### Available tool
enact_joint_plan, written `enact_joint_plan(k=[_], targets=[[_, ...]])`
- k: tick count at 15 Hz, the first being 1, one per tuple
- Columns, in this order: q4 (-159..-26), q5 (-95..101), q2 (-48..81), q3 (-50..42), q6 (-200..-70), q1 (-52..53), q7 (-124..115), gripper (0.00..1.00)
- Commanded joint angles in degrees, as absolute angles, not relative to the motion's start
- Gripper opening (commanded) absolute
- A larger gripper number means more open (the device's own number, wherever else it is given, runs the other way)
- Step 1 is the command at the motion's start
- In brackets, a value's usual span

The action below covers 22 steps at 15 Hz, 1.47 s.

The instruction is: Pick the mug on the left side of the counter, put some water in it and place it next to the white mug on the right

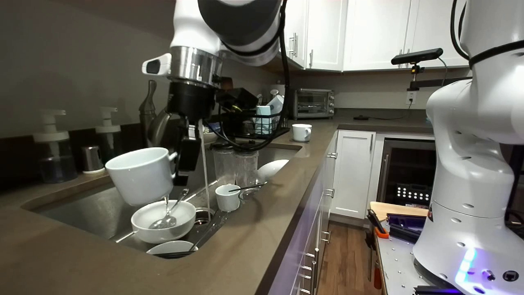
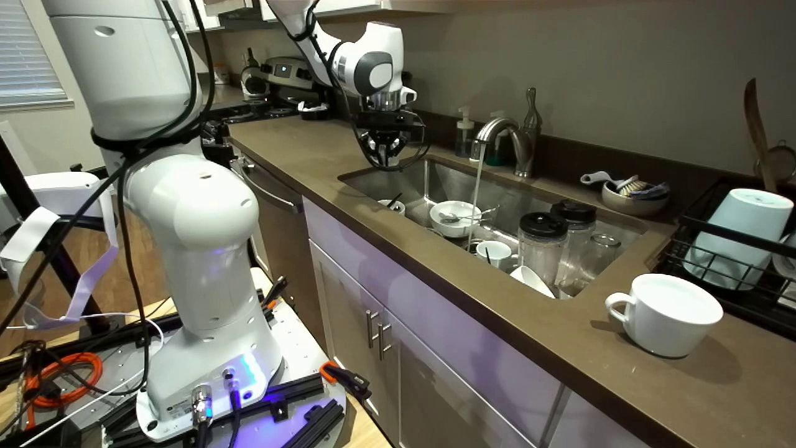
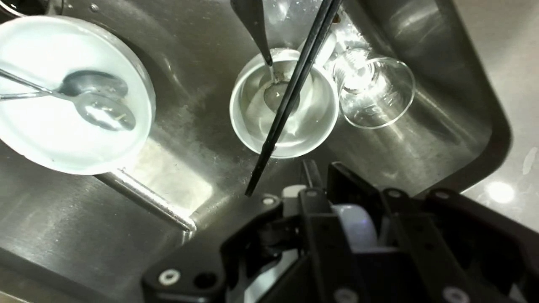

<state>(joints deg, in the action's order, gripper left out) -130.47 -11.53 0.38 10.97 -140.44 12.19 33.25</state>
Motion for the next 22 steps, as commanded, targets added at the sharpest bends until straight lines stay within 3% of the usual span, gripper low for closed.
enact_joint_plan(k=[1,2,22], targets=[[-130.34,-11.44,0.4,11.27,-140.29,11.93,33.08,0.14],[-130.34,-11.44,0.4,11.27,-140.29,11.93,33.08,0.05],[-132.27,-10.2,-0.79,4.62,-142.09,5.24,16.58,0.05]])
